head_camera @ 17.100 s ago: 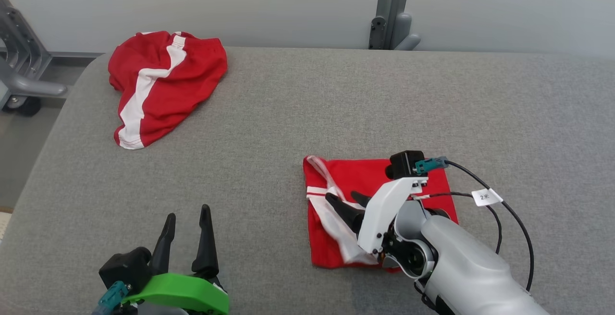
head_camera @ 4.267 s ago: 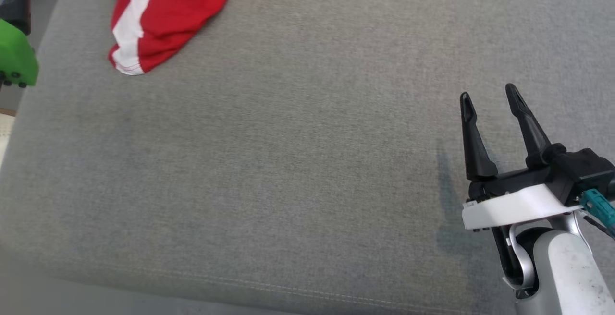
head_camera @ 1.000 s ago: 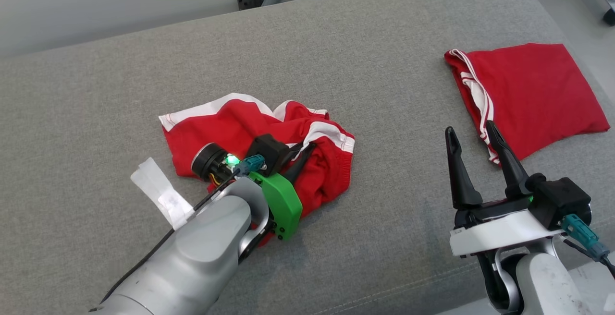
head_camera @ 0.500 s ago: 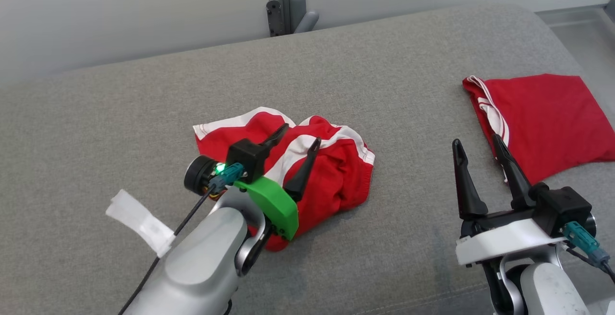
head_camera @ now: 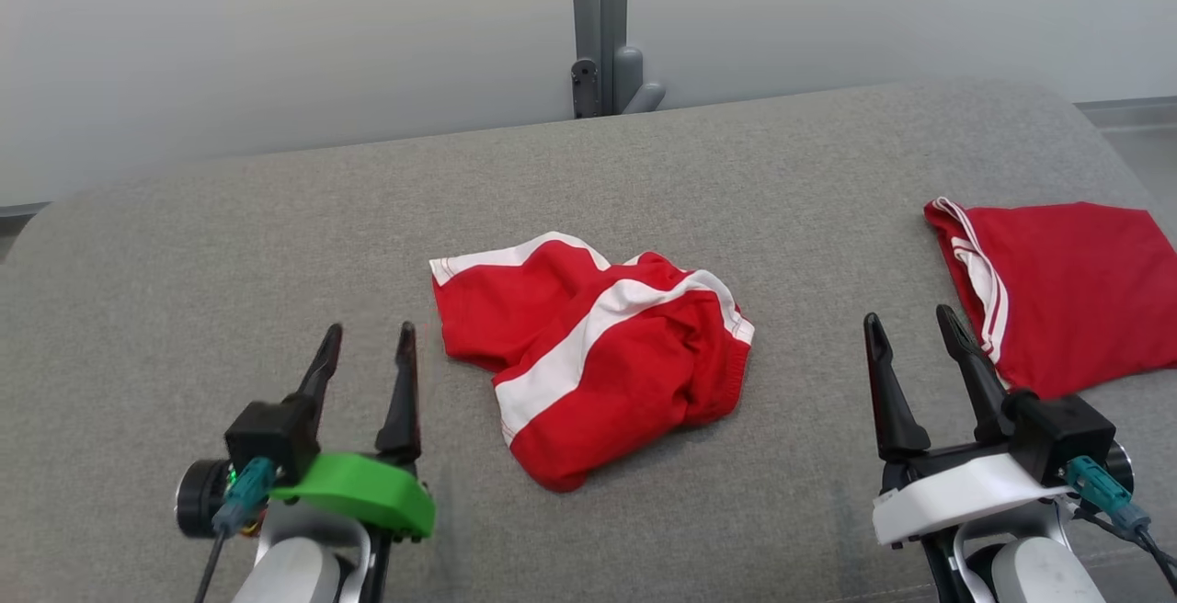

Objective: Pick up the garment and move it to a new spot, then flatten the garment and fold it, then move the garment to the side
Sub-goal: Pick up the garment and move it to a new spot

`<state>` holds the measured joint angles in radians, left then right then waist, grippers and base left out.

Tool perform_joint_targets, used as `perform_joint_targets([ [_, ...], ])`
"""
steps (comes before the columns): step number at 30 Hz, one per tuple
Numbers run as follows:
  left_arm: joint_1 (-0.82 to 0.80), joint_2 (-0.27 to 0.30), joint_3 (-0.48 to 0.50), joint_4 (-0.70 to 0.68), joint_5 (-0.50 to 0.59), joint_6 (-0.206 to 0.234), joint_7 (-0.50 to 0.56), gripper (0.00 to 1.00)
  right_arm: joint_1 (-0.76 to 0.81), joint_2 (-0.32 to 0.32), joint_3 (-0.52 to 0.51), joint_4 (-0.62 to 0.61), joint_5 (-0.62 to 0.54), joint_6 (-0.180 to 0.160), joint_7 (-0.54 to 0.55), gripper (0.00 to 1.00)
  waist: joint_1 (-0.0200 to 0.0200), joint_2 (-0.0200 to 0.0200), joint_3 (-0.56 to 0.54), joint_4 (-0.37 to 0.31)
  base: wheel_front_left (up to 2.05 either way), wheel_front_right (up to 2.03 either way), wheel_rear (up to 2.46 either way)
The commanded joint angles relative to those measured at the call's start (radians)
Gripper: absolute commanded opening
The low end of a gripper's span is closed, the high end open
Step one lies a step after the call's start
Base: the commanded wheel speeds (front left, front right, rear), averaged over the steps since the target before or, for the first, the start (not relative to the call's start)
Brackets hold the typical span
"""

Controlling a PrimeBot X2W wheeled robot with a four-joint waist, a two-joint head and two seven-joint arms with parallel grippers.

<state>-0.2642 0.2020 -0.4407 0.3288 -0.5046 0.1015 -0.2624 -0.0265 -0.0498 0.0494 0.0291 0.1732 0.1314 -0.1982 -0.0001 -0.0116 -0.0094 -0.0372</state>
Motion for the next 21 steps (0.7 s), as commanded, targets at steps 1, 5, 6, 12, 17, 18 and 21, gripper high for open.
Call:
perform_joint_targets([
  [1, 0.052, 0.011, 0.031, -0.032, 0.016, 0.017, -0.002, 1.00, 0.014, -0.002, 0.001, 0.007, -0.003, -0.002, -0.010, 1.00, 0.0001, 0.0116, -0.011, 0.012, 0.00, 0.00, 0.00],
  [5, 0.174, 0.023, 0.106, -0.109, 0.051, 0.055, -0.002, 1.00, 0.028, -0.002, 0.004, 0.014, -0.002, -0.002, -0.019, 1.00, 0.0001, 0.0116, -0.017, 0.019, 0.00, 0.00, 0.00],
  [6, 0.200, 0.022, 0.119, -0.126, 0.053, 0.061, -0.002, 1.00, 0.032, -0.002, 0.004, 0.015, -0.003, -0.002, -0.023, 1.00, 0.0001, 0.0116, -0.018, 0.022, 0.00, 0.00, 0.00],
  [12, 0.331, 0.002, 0.188, -0.214, 0.084, 0.076, -0.002, 1.00, 0.075, -0.002, -0.011, 0.014, -0.002, -0.002, -0.044, 1.00, 0.0001, 0.0116, -0.022, 0.044, 0.00, 0.00, 0.00],
  [17, 0.369, -0.017, 0.214, -0.233, 0.100, 0.070, -0.002, 1.00, 0.098, -0.002, -0.009, 0.023, 0.009, -0.002, -0.053, 1.00, 0.0001, 0.0116, -0.026, 0.044, 0.00, 0.00, 0.00],
  [18, 0.373, -0.019, 0.220, -0.235, 0.102, 0.067, -0.002, 1.00, 0.099, -0.002, -0.007, 0.025, 0.009, -0.002, -0.053, 1.00, 0.0001, 0.0116, -0.026, 0.042, 0.00, 0.00, 0.00],
  [21, 0.383, -0.023, 0.232, -0.234, 0.112, 0.061, -0.003, 1.00, 0.091, -0.002, 0.000, 0.033, 0.009, -0.002, -0.055, 1.00, 0.0001, 0.0116, -0.027, 0.038, 0.00, 0.00, 0.00],
])
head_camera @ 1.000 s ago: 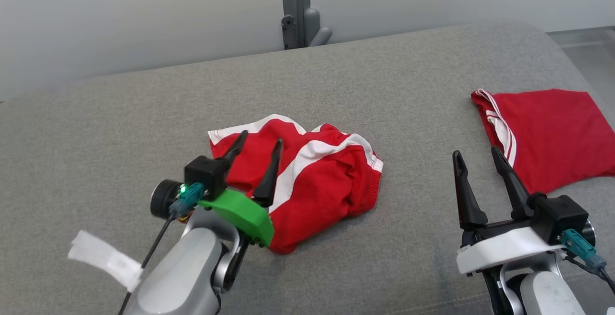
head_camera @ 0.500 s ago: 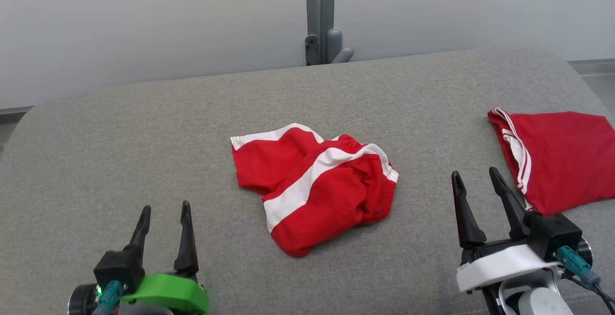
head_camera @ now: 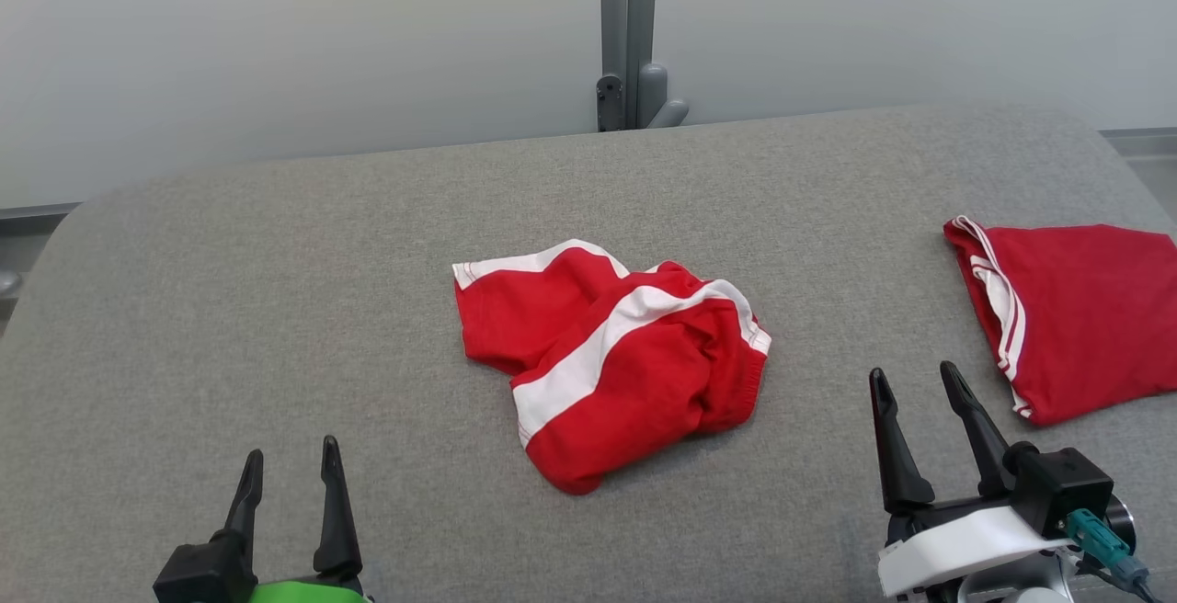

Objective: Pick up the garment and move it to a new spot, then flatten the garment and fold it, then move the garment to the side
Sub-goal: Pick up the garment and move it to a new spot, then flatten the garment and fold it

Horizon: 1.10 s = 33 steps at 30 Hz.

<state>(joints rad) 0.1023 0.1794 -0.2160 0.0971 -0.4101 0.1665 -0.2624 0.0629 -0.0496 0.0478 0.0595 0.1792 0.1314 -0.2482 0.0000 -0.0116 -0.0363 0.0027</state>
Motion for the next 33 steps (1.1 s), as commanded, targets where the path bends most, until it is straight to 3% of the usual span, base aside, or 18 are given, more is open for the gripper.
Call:
perform_joint_targets([
  [1, 0.018, -0.003, 0.011, -0.002, 0.016, -0.007, -0.003, 1.00, -0.002, -0.002, 0.003, 0.006, 0.003, -0.002, -0.006, 1.00, 0.0000, 0.0116, 0.000, -0.003, 0.00, 0.00, 0.00],
  [18, 0.004, -0.011, 0.038, 0.026, 0.033, -0.044, -0.003, 1.00, -0.031, -0.002, 0.004, 0.025, 0.003, -0.002, -0.009, 1.00, 0.0000, 0.0116, 0.001, -0.001, 0.00, 0.00, 0.00],
  [26, -0.039, -0.027, -0.005, 0.066, 0.031, -0.066, 0.016, 1.00, -0.043, -0.002, 0.002, 0.034, -0.001, -0.002, -0.001, 1.00, 0.0000, 0.0116, 0.007, -0.004, 0.00, 0.00, 0.00],
  [33, -0.094, -0.064, -0.073, 0.157, 0.000, -0.118, 0.074, 1.00, -0.053, -0.002, -0.002, 0.040, -0.007, -0.002, 0.000, 1.00, 0.0000, 0.0116, 0.019, -0.007, 0.00, 0.00, 0.00],
])
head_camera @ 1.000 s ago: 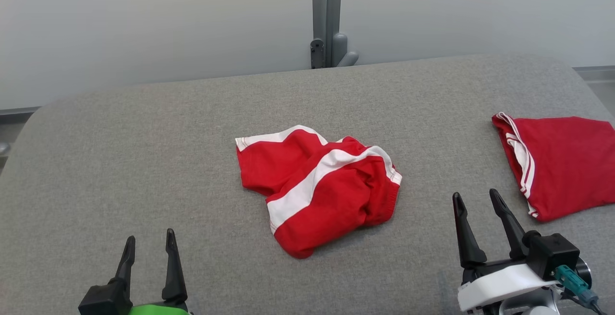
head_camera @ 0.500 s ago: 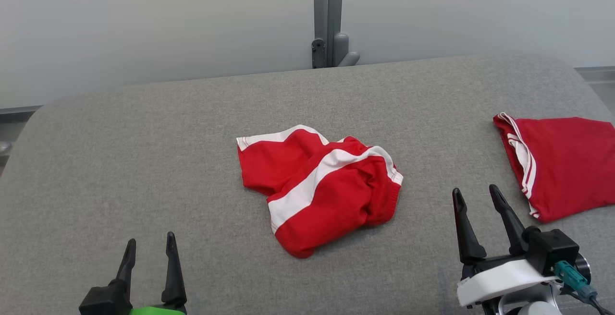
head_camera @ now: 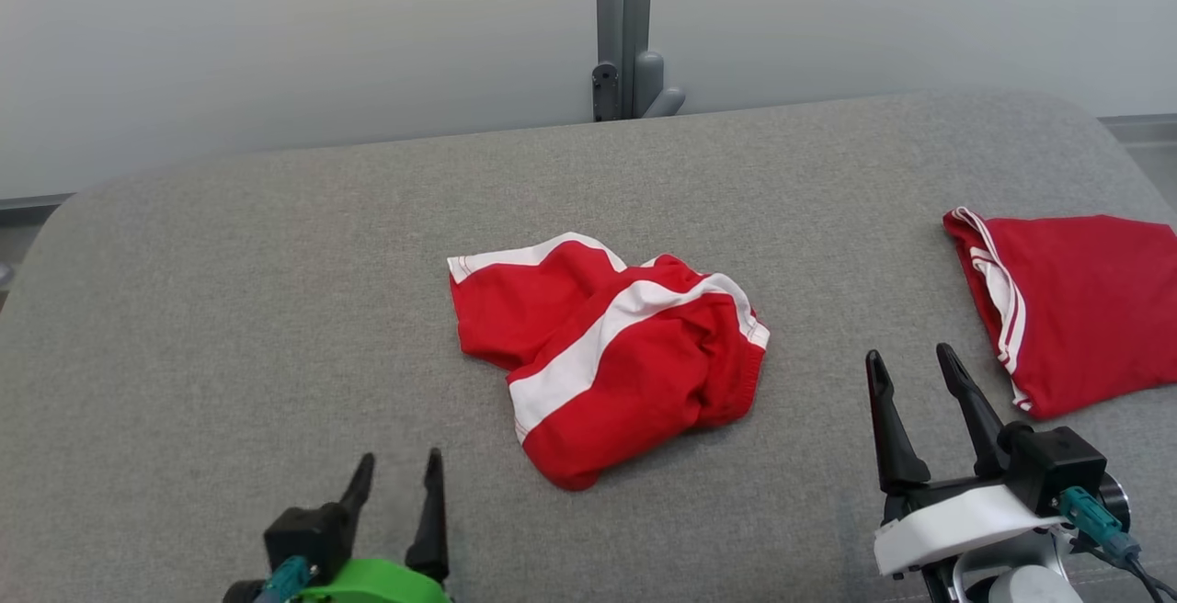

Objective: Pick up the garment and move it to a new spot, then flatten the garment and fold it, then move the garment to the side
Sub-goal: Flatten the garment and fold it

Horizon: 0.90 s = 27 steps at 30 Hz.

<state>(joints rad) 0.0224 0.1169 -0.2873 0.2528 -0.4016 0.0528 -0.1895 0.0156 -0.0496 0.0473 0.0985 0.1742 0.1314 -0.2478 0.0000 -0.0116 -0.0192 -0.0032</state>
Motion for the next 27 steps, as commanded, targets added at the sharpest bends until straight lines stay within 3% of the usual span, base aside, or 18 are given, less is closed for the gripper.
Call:
perform_joint_targets([
  [1, -0.028, -0.007, -0.016, 0.019, -0.007, -0.013, 0.012, 1.00, -0.007, -0.002, 0.000, 0.000, -0.003, -0.002, 0.001, 1.00, 0.0000, 0.0116, 0.005, -0.003, 0.00, 0.00, 0.00],
  [8, -0.155, -0.053, -0.095, 0.193, -0.063, -0.068, 0.077, 1.00, -0.028, -0.002, 0.019, -0.006, -0.008, -0.002, 0.007, 1.00, 0.0000, 0.0116, 0.034, -0.036, 0.00, 0.00, 0.00],
  [16, -0.312, -0.065, -0.118, 0.416, -0.140, -0.065, 0.057, 1.00, -0.058, -0.002, 0.024, -0.010, -0.012, -0.002, 0.005, 1.00, 0.0000, 0.0116, 0.092, -0.110, 0.00, 0.00, 0.00],
  [26, -0.415, -0.065, -0.175, 0.575, -0.235, -0.069, 0.019, 1.00, -0.080, -0.002, 0.026, -0.003, -0.008, -0.002, -0.004, 1.00, 0.0000, 0.0116, 0.131, -0.169, 0.00, 0.00, 0.00],
  [27, -0.424, -0.065, -0.183, 0.589, -0.245, -0.069, 0.016, 0.89, -0.081, -0.002, 0.025, -0.003, -0.008, -0.002, -0.006, 1.00, 0.0000, 0.0116, 0.132, -0.172, 0.00, 0.00, 0.00],
])
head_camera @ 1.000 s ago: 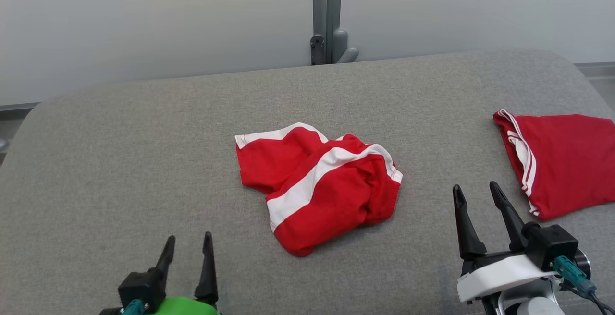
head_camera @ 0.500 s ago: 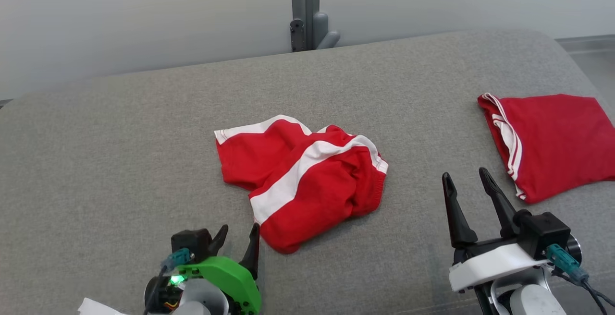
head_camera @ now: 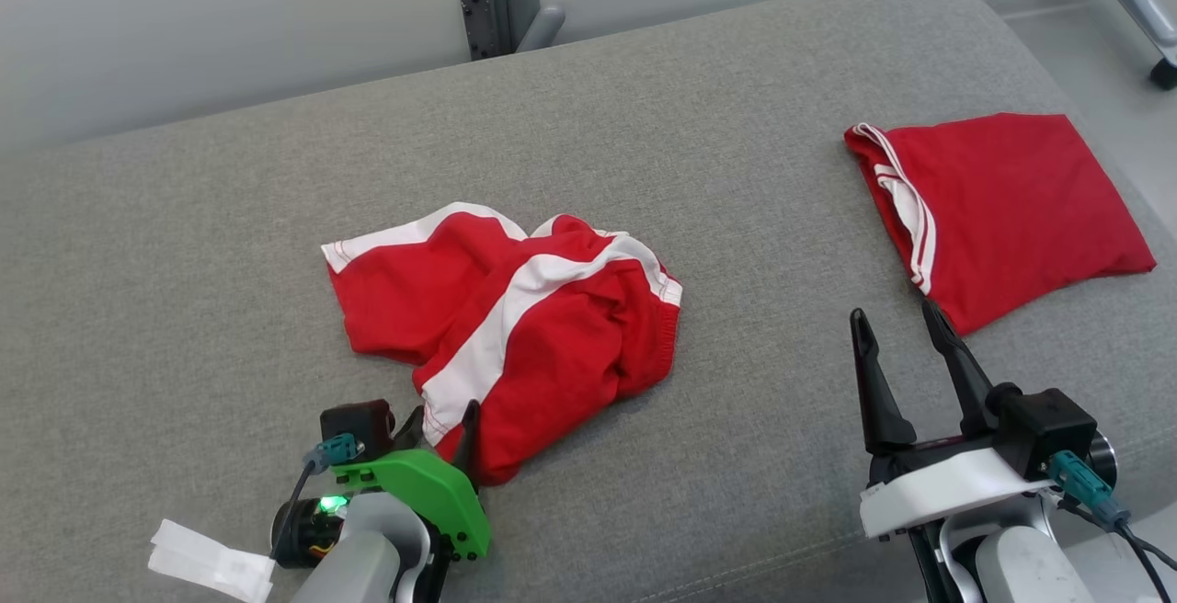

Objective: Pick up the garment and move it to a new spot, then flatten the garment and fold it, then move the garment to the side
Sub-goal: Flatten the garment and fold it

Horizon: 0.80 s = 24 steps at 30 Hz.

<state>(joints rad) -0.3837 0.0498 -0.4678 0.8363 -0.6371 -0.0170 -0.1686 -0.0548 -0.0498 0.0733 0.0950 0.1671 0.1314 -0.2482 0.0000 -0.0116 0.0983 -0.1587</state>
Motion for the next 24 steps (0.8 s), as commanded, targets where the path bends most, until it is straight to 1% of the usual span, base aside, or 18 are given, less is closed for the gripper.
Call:
perform_joint_targets([
  [1, -0.025, 0.002, -0.009, 0.016, -0.019, 0.000, -0.009, 0.49, -0.012, -0.002, -0.003, 0.000, -0.001, -0.002, -0.007, 1.00, 0.0000, 0.0116, 0.016, -0.018, 0.00, 0.00, 0.00],
  [2, -0.030, 0.002, -0.015, 0.027, -0.029, -0.002, -0.013, 0.34, -0.012, -0.002, -0.003, 0.001, -0.001, -0.002, -0.007, 1.00, 0.0000, 0.0116, 0.016, -0.019, 0.00, 0.00, 0.00],
  [3, -0.034, 0.002, -0.021, 0.035, -0.033, -0.004, -0.020, 0.07, -0.012, -0.002, -0.006, 0.001, -0.001, -0.002, -0.008, 1.00, 0.0000, 0.0116, 0.016, -0.019, 0.00, 0.00, 0.00],
  [4, -0.041, 0.002, -0.024, 0.039, -0.037, -0.004, -0.031, 0.00, -0.011, -0.002, -0.008, 0.003, -0.001, -0.002, -0.007, 1.00, 0.0000, 0.0116, 0.015, -0.018, 0.00, 0.00, 0.00],
  [10, -0.070, 0.003, -0.030, 0.054, -0.032, 0.003, -0.080, 0.00, -0.001, -0.002, -0.017, 0.008, 0.002, -0.002, -0.013, 1.00, 0.0000, 0.0116, -0.003, 0.007, 0.00, 0.00, 0.00],
  [14, -0.073, 0.038, -0.016, 0.030, -0.005, 0.011, -0.092, 0.00, 0.013, -0.002, -0.018, 0.013, 0.005, -0.002, -0.014, 1.00, 0.0000, 0.0116, -0.023, 0.034, 0.00, 0.00, 0.00],
  [16, -0.067, 0.062, -0.009, 0.006, 0.002, 0.016, -0.095, 0.00, 0.019, -0.002, -0.019, 0.015, 0.007, -0.002, -0.015, 1.00, 0.0000, 0.0116, -0.034, 0.048, 0.00, 0.00, 0.00],
  [20, -0.046, 0.129, -0.001, -0.055, 0.025, 0.031, -0.095, 0.00, 0.032, -0.002, -0.016, 0.019, 0.013, -0.002, -0.017, 1.00, 0.0000, 0.0116, -0.054, 0.072, 0.00, 0.00, 0.00],
  [21, -0.032, 0.164, 0.002, -0.092, 0.031, 0.038, -0.079, 0.00, 0.037, -0.002, -0.013, 0.022, 0.016, -0.002, -0.017, 1.00, 0.0000, 0.0116, -0.062, 0.081, 0.00, 0.00, 0.00],
  [24, -0.008, 0.213, -0.004, -0.151, 0.034, 0.047, -0.024, 0.00, 0.045, -0.002, -0.008, 0.024, 0.021, -0.002, -0.018, 1.00, 0.0000, 0.0116, -0.068, 0.091, 0.00, 0.00, 0.00],
])
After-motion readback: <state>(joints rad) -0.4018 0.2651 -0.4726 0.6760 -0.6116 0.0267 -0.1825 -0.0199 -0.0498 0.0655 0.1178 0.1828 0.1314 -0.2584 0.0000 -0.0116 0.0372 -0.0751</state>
